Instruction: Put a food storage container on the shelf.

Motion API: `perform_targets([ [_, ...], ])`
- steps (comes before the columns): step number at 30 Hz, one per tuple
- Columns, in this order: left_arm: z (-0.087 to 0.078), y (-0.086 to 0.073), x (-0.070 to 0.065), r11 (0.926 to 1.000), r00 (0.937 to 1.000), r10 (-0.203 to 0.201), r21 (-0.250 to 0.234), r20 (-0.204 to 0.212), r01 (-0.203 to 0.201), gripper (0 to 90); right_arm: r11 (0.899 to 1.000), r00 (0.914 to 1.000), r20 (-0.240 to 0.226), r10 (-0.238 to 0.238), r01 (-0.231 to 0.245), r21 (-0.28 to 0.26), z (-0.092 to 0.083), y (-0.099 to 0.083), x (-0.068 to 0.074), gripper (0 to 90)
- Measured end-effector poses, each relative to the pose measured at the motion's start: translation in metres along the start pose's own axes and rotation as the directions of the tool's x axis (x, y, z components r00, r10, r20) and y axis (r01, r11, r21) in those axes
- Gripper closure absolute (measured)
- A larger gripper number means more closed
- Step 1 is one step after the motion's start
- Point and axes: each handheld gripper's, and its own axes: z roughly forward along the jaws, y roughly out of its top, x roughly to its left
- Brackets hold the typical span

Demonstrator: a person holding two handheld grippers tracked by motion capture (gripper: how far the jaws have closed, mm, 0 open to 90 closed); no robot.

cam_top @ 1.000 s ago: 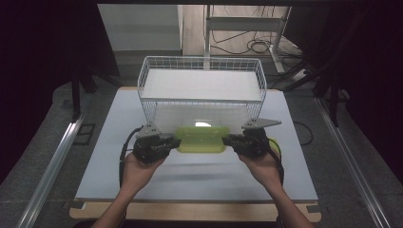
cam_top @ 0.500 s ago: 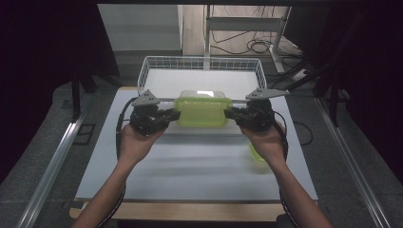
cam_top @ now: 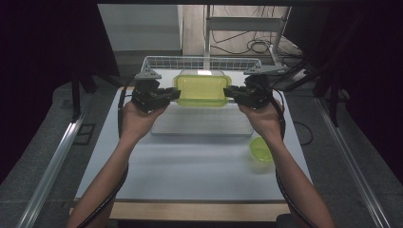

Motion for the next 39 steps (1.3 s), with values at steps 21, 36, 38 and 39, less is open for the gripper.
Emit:
perform_targets([
  [21,0.009,0.008,0.015,0.9982,0.9984,-0.057,-0.022,-0.008,0.057,73.2,0.999,0.9987,0.007,0.051,-0.051,0.018,0.017,0.004,-0.016,76.9],
  [36,0.015,0.007,0.014,0.9975,0.9983,-0.057,-0.042,-0.013,0.056,70.4,0.997,0.9976,0.004,0.069,-0.069,-0.021,0.016,0.007,-0.022,76.3],
  [38,0.018,0.001,0.015,0.9972,0.9978,-0.066,-0.036,-0.004,0.066,69.5,0.997,0.9972,0.006,0.074,-0.074,-0.019,0.017,-0.003,-0.024,72.3],
  [39,0.019,-0.003,0.016,0.9971,0.9976,-0.069,-0.032,-0.002,0.069,69.1,0.997,0.9968,0.001,0.080,-0.080,-0.019,0.018,-0.006,-0.025,71.6],
])
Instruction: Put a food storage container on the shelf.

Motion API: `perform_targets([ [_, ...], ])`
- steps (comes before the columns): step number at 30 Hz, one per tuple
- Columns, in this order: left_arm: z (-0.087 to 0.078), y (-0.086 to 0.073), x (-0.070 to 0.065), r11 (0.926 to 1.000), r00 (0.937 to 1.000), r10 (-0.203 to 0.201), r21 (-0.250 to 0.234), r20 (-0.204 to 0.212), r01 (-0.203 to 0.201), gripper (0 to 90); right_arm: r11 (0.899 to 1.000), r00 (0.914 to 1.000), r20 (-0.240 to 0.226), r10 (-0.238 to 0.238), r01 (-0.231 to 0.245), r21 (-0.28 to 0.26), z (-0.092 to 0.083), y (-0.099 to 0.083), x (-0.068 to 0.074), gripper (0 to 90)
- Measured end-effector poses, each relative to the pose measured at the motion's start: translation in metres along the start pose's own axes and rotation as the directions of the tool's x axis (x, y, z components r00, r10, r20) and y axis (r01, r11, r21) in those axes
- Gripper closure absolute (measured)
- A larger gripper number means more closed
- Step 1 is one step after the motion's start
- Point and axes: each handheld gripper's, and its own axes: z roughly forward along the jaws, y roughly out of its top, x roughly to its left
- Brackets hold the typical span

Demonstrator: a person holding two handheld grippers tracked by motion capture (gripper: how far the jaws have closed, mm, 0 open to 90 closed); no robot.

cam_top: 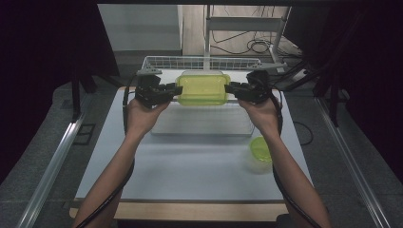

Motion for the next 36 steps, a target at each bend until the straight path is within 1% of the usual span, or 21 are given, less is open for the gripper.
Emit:
perform_targets([
  [1,0.002,-0.006,0.001,0.9999,0.9999,-0.012,0.004,0.007,0.012,68.7,1.000,0.9999,-0.010,0.007,-0.007,0.001,0.001,-0.004,-0.001,71.1],
  [3,0.004,-0.011,0.003,0.9999,0.9998,-0.013,0.008,0.012,0.013,68.6,1.000,0.9996,-0.025,0.011,-0.011,0.001,0.002,-0.011,-0.003,70.5],
  [4,0.004,-0.011,0.003,0.9999,0.9998,-0.013,0.008,0.012,0.013,68.6,1.000,0.9996,-0.025,0.011,-0.011,0.001,0.002,-0.011,-0.003,70.5],
  [7,0.006,-0.017,0.004,0.9996,0.9996,-0.022,0.015,0.018,0.022,69.1,1.000,0.9992,-0.039,0.012,-0.012,0.000,0.007,-0.019,-0.006,70.6],
  [10,0.007,-0.021,0.005,0.9996,0.9996,-0.021,0.018,0.020,0.020,69.9,1.000,0.9989,-0.045,0.012,-0.012,0.003,0.008,-0.021,-0.006,70.9],
  [12,0.007,-0.023,0.005,0.9996,0.9992,-0.025,0.015,0.030,0.025,71.6,1.000,0.9985,-0.054,0.006,-0.006,0.004,0.009,-0.022,-0.005,72.1],
  [15,0.008,-0.023,0.004,0.9996,0.9991,-0.024,0.017,0.035,0.023,76.9,1.000,0.9981,-0.061,-0.003,0.003,0.001,0.010,-0.023,-0.004,77.3],
  [17,0.007,-0.021,0.001,0.9997,0.9995,-0.018,0.020,0.026,0.018,77.0,1.000,0.9982,-0.060,-0.008,0.008,0.002,0.010,-0.022,-0.002,77.9],
  [18,0.006,-0.020,0.000,0.9997,0.9997,-0.013,0.021,0.021,0.012,77.0,1.000,0.9987,-0.047,-0.020,0.020,0.004,0.009,-0.021,0.000,78.5],
  [21,0.003,-0.018,0.000,0.9997,0.9996,-0.015,0.019,0.026,0.015,77.3,1.000,0.9983,-0.058,-0.002,0.003,0.008,0.007,-0.017,0.001,78.9],
  [24,0.001,-0.017,-0.001,0.9998,0.9996,-0.013,0.016,0.024,0.013,77.5,1.000,0.9984,-0.057,0.002,-0.002,0.012,0.006,-0.016,0.002,79.2],
  [25,0.000,-0.017,-0.001,0.9998,0.9997,-0.015,0.014,0.022,0.015,77.5,1.000,0.9983,-0.058,-0.003,0.003,0.014,0.006,-0.015,0.002,79.2],
  [27,-0.003,-0.017,-0.001,0.9998,0.9996,-0.016,0.010,0.023,0.016,77.4,1.000,0.9979,-0.065,0.004,-0.003,0.017,0.005,-0.014,0.004,79.2],
  [29,-0.006,-0.017,-0.002,0.9998,0.9995,-0.020,0.009,0.027,0.019,77.5,1.000,0.9972,-0.074,0.010,-0.009,0.022,0.004,-0.014,0.005,79.2],
  [30,-0.010,-0.016,-0.004,0.9998,0.9994,-0.019,0.012,0.028,0.018,78.0,1.000,0.9967,-0.080,0.012,-0.010,0.028,0.002,-0.014,0.007,79.3],
  [31,-0.010,-0.016,-0.004,0.9998,0.9994,-0.019,0.012,0.028,0.018,78.2,1.000,0.9967,-0.080,0.012,-0.010,0.028,0.002,-0.014,0.007,79.3],
  [33,-0.018,-0.014,-0.008,0.9997,0.9993,-0.023,0.006,0.030,0.023,78.5,1.000,0.9961,-0.088,0.012,-0.010,0.027,-0.003,-0.012,0.012,79.3],
  [36,-0.023,-0.012,-0.010,0.9998,0.9995,-0.020,0.004,0.026,0.020,78.6,1.000,0.9958,-0.091,0.011,-0.008,0.024,-0.007,-0.010,0.015,79.3],
])
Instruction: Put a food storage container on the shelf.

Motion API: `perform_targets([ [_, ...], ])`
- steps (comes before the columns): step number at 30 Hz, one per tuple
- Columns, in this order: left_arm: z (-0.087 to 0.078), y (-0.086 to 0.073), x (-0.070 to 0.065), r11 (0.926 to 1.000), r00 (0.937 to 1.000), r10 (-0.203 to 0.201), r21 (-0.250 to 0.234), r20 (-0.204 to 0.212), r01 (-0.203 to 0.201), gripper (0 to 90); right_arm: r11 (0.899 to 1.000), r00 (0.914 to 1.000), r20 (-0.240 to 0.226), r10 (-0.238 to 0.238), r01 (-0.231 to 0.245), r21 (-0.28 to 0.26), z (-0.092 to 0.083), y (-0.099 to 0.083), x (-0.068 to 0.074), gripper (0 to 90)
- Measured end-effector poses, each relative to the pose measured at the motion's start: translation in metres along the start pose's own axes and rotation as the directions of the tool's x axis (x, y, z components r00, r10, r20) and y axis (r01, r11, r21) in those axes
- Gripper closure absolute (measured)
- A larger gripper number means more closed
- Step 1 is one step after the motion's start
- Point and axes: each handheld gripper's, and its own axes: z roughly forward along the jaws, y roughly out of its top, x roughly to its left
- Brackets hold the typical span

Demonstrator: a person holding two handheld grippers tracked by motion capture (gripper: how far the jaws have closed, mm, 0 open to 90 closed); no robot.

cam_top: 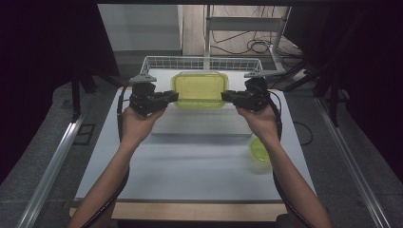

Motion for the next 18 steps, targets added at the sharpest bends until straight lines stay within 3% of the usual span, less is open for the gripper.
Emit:
perform_targets([
  [3,-0.002,-0.001,-0.002,1.0000,1.0000,-0.003,0.007,-0.004,0.003,78.5,1.000,1.0000,-0.004,0.006,-0.006,0.012,-0.003,0.001,0.005,79.2],
  [18,0.010,-0.015,0.005,0.9974,0.9985,-0.054,0.048,-0.006,0.054,78.5,0.998,0.9994,-0.012,0.032,-0.031,0.051,0.008,-0.012,0.001,78.9],
])
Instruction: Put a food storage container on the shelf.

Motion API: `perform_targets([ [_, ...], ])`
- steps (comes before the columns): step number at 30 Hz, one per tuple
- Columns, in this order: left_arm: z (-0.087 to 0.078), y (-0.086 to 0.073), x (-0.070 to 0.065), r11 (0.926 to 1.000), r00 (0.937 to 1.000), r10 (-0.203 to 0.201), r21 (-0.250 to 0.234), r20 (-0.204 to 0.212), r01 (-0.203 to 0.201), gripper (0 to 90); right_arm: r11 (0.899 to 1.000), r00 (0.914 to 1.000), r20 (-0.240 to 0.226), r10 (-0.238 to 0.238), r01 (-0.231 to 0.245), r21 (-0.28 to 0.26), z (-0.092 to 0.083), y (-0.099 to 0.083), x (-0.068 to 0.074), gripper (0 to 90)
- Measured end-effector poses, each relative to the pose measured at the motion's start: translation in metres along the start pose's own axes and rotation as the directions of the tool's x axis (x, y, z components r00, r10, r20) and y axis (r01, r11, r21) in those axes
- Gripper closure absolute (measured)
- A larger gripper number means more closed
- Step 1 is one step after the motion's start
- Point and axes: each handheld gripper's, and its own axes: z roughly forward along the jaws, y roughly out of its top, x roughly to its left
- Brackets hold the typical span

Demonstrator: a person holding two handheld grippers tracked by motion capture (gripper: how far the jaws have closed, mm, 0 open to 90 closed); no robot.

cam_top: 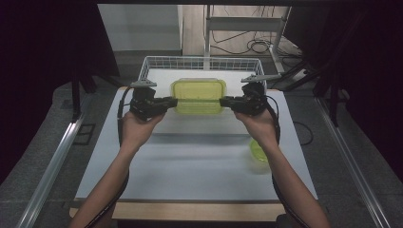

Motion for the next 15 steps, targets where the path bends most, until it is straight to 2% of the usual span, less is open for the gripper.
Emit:
perform_targets([
  [4,0.005,0.003,0.004,0.9999,0.9999,-0.010,0.000,0.004,0.010,78.3,1.000,0.9998,0.017,0.005,-0.006,0.006,0.004,0.001,-0.004,78.5],
  [5,0.005,0.006,0.004,0.9999,0.9999,-0.012,0.000,0.006,0.012,77.8,1.000,0.9998,0.005,0.021,-0.021,-0.004,0.004,0.002,-0.007,78.2],
  [8,0.005,0.008,0.004,1.0000,1.0000,-0.008,0.004,-0.001,0.008,77.1,1.000,0.9997,0.001,0.024,-0.023,-0.007,0.004,0.003,-0.008,77.5],
  [10,0.006,0.010,0.003,1.0000,0.9997,0.008,0.005,-0.022,-0.008,75.3,1.000,0.9997,0.010,0.020,-0.020,-0.013,0.004,0.005,-0.008,76.1],
  [12,0.008,0.013,0.002,0.9996,0.9982,0.027,0.008,-0.053,-0.027,68.3,1.000,0.9991,0.039,0.019,-0.018,-0.023,0.005,0.006,-0.007,70.3],
  [15,0.008,0.015,0.003,0.9996,0.9970,0.028,0.010,-0.072,-0.027,63.9,1.000,0.9983,0.056,0.014,-0.012,-0.024,0.005,0.006,-0.008,66.3],
])
